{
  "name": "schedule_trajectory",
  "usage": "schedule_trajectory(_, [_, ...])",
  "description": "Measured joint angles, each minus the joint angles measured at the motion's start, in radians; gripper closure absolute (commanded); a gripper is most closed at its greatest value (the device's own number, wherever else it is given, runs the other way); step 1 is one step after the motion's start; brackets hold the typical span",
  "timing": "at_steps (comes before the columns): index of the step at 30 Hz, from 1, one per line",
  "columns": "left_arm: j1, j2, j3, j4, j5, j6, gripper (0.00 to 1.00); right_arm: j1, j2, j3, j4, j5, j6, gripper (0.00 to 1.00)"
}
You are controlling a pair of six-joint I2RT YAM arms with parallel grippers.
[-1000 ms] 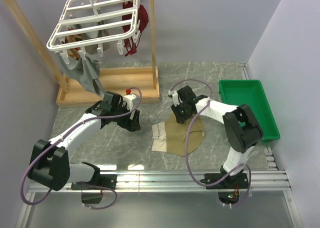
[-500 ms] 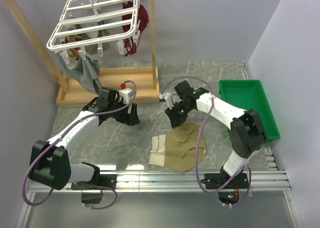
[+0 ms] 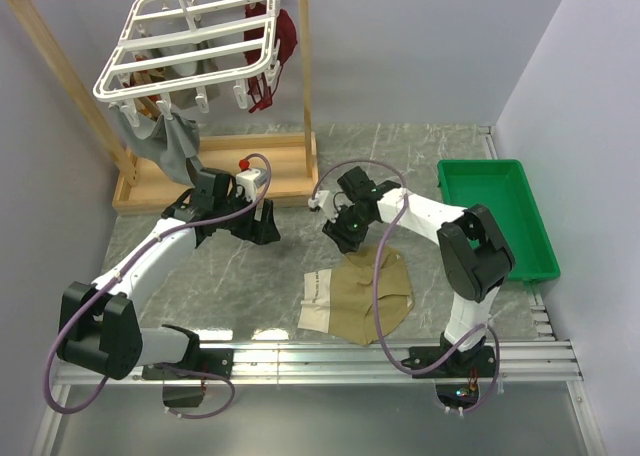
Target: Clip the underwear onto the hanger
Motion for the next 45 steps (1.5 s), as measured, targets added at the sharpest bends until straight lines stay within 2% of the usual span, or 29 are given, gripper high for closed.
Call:
schedule_trajectory(12, [0.003,0.006,0.007,-0.007,0.0,0.003,0.16,0.086,0.021,-0.077,0.028,0.07,-0.124,0.54])
schedule_trajectory(14, [0.003,0.011,0.014,-0.008,0.0,0.004,0.17,0.086,0.021,-0.077,0.034,0.082,-0.145,0.7])
schedule_trajectory(16, [0.003,0.018,0.022,-0.008,0.0,0.003,0.18,0.086,0.021,-0.077,0.03,0.09,-0.166,0.97])
schedule_trajectory(17, [0.003,0.02,0.024,-0.008,0.0,0.004,0.18,0.086,0.021,-0.075,0.026,0.093,-0.174,1.0])
schedule_trajectory(20, [0.003,0.031,0.027,-0.006,0.001,0.003,0.18,0.07,0.027,-0.056,0.015,0.113,-0.166,1.0])
schedule_trajectory(22, [0.003,0.04,0.03,-0.004,0.0,0.003,0.19,0.018,0.043,-0.019,0.009,0.12,-0.098,1.0])
schedule_trajectory(28, [0.003,0.053,0.031,0.003,0.0,-0.009,0.21,-0.305,0.061,0.117,0.076,0.212,0.249,1.0])
schedule_trajectory(30, [0.003,0.062,0.031,0.017,0.0,-0.021,0.23,-0.41,0.039,0.082,0.105,0.267,0.359,1.0])
schedule_trajectory(32, [0.002,0.079,0.032,0.027,0.0,-0.033,0.25,-0.452,0.001,0.001,0.097,0.297,0.43,1.0])
schedule_trajectory(36, [-0.019,0.135,0.035,0.042,-0.008,-0.051,0.28,-0.378,-0.036,-0.126,0.034,0.292,0.485,1.0])
schedule_trajectory(45, [-0.076,0.238,0.06,0.051,-0.033,-0.081,0.32,-0.193,-0.042,-0.14,-0.038,0.224,0.449,1.0])
